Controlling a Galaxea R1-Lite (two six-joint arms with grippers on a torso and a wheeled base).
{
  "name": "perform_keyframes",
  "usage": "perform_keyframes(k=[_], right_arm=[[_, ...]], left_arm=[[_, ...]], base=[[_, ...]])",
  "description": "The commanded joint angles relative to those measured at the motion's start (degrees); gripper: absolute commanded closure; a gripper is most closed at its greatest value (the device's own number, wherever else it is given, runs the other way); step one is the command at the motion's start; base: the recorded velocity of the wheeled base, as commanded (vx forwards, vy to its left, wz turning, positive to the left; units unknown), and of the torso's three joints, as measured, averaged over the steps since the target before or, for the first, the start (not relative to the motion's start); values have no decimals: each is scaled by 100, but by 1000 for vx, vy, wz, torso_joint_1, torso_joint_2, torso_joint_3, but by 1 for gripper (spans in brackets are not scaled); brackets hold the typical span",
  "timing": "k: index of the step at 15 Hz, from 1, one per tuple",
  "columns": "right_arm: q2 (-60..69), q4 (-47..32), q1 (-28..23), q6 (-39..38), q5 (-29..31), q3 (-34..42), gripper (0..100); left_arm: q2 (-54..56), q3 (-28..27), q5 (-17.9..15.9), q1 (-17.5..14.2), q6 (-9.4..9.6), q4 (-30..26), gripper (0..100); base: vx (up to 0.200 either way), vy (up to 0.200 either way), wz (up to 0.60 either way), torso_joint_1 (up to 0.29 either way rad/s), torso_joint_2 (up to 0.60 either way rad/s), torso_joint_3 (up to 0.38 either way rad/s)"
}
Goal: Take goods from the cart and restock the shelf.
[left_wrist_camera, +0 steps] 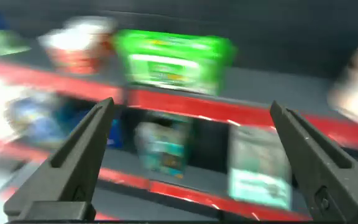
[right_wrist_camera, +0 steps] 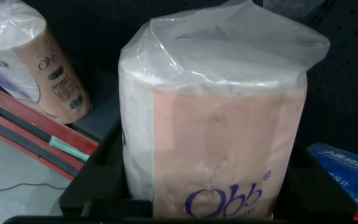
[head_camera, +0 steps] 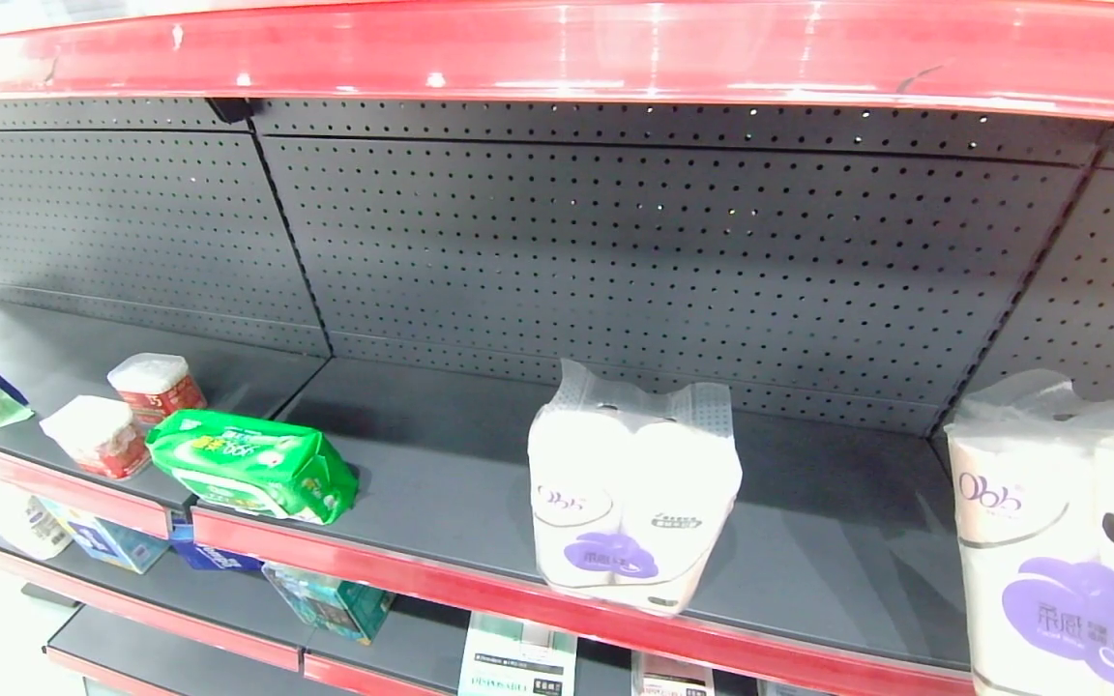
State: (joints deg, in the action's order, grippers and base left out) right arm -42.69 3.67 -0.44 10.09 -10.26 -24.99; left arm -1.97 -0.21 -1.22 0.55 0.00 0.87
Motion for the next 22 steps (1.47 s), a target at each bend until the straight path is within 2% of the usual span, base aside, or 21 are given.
perform_keyframes(k=[1,3,13,19,22], right_arm=[[6,2,0,1,-2,-6,100],[42,2,-9,-7,-2,12,100],[-152,2,18,-7,-2,56,100],[-1312,1365,668,-262,-11,108,100],[-2182,2261,747,-271,-11,100,100]], left_arm=[[171,-14,-247,-20,79,-157,0],[189,3,-221,-20,-26,-139,0],[189,12,-212,-20,-9,-95,0],[189,12,-212,-20,-9,-95,0],[189,12,-212,-20,-9,-95,0]], base=[[0,0,0,0,0,0],[0,0,0,0,0,0],[0,0,0,0,0,0],[0,0,0,0,0,0],[0,0,0,0,0,0]])
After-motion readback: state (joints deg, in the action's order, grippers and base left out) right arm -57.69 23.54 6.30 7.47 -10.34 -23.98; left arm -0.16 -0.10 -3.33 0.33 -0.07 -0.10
